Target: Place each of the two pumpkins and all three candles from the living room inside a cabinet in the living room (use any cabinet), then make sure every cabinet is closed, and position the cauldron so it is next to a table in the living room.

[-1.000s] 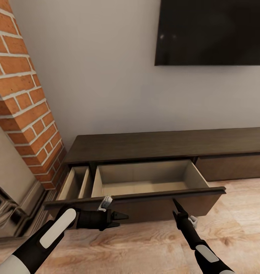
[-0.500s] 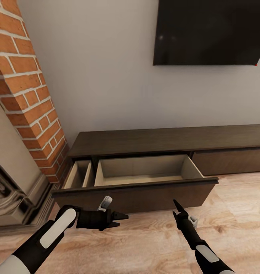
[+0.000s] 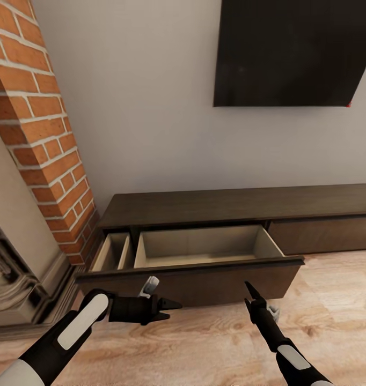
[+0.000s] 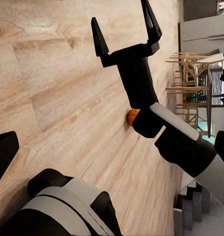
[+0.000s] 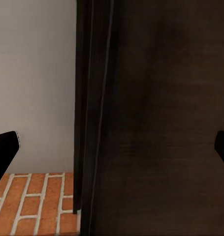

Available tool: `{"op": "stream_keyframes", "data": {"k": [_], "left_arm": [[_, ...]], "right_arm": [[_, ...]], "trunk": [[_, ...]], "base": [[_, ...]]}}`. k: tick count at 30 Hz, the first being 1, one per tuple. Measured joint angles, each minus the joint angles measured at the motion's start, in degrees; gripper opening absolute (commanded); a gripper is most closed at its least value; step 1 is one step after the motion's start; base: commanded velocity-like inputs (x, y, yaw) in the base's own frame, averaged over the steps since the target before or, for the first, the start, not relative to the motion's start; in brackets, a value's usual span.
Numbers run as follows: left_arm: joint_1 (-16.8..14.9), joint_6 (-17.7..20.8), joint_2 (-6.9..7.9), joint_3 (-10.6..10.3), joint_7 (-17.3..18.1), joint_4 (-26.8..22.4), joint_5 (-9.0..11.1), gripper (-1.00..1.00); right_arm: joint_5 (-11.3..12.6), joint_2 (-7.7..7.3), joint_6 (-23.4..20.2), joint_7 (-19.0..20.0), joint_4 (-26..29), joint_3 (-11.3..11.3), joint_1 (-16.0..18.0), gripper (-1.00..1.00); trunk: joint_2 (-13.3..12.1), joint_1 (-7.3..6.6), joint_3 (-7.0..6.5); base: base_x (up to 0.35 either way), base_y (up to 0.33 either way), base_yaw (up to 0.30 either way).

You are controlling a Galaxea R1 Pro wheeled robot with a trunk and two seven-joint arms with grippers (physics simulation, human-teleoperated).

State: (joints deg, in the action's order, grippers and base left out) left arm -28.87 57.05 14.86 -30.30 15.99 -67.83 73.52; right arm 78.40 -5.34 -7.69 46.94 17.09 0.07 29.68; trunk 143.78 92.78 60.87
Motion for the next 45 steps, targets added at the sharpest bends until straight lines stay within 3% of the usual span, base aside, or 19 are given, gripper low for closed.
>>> {"op": "stream_keyframes", "data": {"k": [4, 15, 20, 26, 31, 39, 45], "left_arm": [[0.0, 0.0, -0.69, 0.03, -1.05, 0.25, 0.06, 1.0], [0.0, 0.0, -0.86, 0.06, -2.16, 0.21, 0.12, 1.0], [0.0, 0.0, -1.38, 0.04, -2.3, 0.31, 0.02, 1.0], [0.0, -0.02, -3.28, 0.05, -6.7, 0.38, 0.21, 1.0], [0.0, -0.03, -4.79, 0.02, -8.57, 0.4, 0.28, 1.0], [0.0, -0.03, -4.89, 0.05, -8.75, 0.41, 0.28, 1.0], [0.0, -0.03, -4.88, 0.05, -8.8, 0.47, 0.28, 1.0]], "right_arm": [[0.03, -0.15, -0.05, -0.09, 0.0, 0.0, 0.0, 1.0], [0.03, -0.18, 0.08, -0.67, -0.06, 0.0, 0.0, 1.0], [-0.23, -1.17, 0.1, -0.63, 0.03, 0.1, 0.0, 1.0], [-6.88, -2.19, 0.6, -0.23, 0.07, 1.77, -0.24, 1.0], [-10.89, -5.19, 0.15, 0.98, 0.18, 2.07, -0.36, 1.0], [-16.98, -7.07, -8.9, 4.4, 0.05, 2.09, -0.48, 1.0], [-18.51, -8.29, -10.23, 4.09, -1.36, 2.19, -0.53, 1.0]], "trunk": [[-0.05, -0.1, -0.89], [-0.2, -0.4, -3.33], [-0.27, -0.53, -4.44], [-0.35, -0.69, -5.77], [-0.42, -0.81, -6.88], [-0.52, -1.02, -8.65], [-1.77, -1.76, -9.86]], "base": [[-0.18, 0.0, 0.0], [-0.017, 0.0, 0.0], [0.0, 0.0, 0.0], [0.0, 0.0, 0.0], [0.0, 0.0, 0.0], [0.0, 0.0, 0.0], [0.0, 0.0, 0.0]]}}
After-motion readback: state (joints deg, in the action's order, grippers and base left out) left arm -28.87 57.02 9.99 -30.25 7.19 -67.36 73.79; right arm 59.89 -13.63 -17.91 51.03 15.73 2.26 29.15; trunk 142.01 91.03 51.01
